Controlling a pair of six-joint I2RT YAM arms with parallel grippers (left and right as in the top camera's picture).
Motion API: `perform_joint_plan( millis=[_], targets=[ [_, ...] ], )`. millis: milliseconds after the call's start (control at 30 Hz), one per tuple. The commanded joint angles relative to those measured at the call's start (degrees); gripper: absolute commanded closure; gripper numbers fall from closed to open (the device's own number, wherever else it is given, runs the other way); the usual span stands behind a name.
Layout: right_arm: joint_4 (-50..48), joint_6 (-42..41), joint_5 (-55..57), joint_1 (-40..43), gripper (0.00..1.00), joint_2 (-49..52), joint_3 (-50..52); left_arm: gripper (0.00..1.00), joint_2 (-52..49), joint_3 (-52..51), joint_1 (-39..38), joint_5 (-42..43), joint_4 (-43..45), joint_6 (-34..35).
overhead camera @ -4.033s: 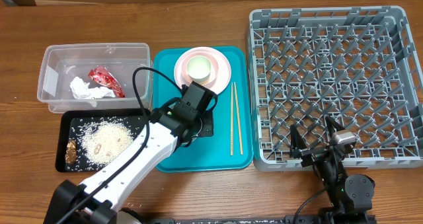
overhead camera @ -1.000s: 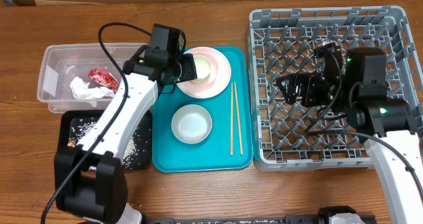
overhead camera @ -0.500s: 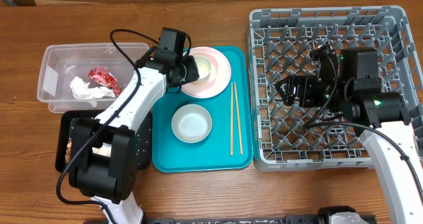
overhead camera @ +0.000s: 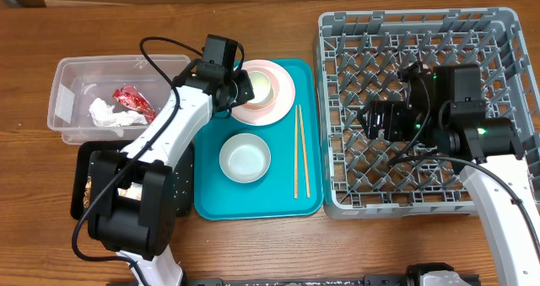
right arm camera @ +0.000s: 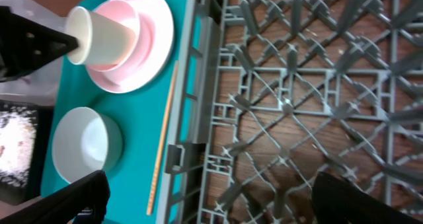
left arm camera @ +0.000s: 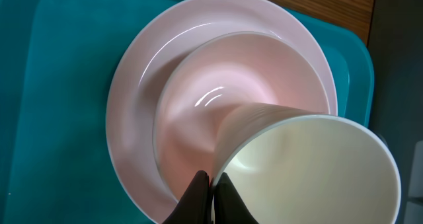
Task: Sort waste into correct bins and load items into the dishwasher
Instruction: 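Grasp the white cup on the pink plate with the left gripper, then lift the white cup and swing it right toward the right gripper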
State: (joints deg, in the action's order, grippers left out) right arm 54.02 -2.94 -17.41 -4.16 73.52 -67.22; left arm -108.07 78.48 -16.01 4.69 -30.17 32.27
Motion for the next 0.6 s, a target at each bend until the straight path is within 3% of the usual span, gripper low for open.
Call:
perform_joint_plan(
  millis=[0, 100, 233, 300, 333, 567],
  targets=[
    [-0.1, 0.3, 2.4, 0.1, 0.00, -0.2, -1.3, 0.96, -0.3, 1.0, -0.1, -0.4, 0.2, 0.1],
    [-1.1, 0.4, 2.4, 0.1, 0.00, -0.3, -1.4, 0.96, 0.6, 2.1, 0.6, 1.6, 0.1, 0.7],
    [-0.7, 0.3, 1.0, 0.1, 0.00, -0.3, -4.2, 0.96, 4.2, 6.3, 4.7, 15.3, -1.8, 0.5],
    [-0.3, 0.3, -3.2, 0.1, 0.00, -0.3, -6.2, 0.96, 6.1, 8.6, 7.4, 24.4, -3.6, 0.5],
    [-0.4, 0.3, -9.1, 0.1, 0.00, -0.3, -7.8, 0.96, 7.3, 10.5, 10.1, 33.7, -5.8, 0.5],
    [-8.4, 0.4, -36.2, 0.1, 0.00, 1.0, -8.5, 0.96, 8.4, 11.7, 15.7, 75.0, -7.9, -4.3]
  ],
)
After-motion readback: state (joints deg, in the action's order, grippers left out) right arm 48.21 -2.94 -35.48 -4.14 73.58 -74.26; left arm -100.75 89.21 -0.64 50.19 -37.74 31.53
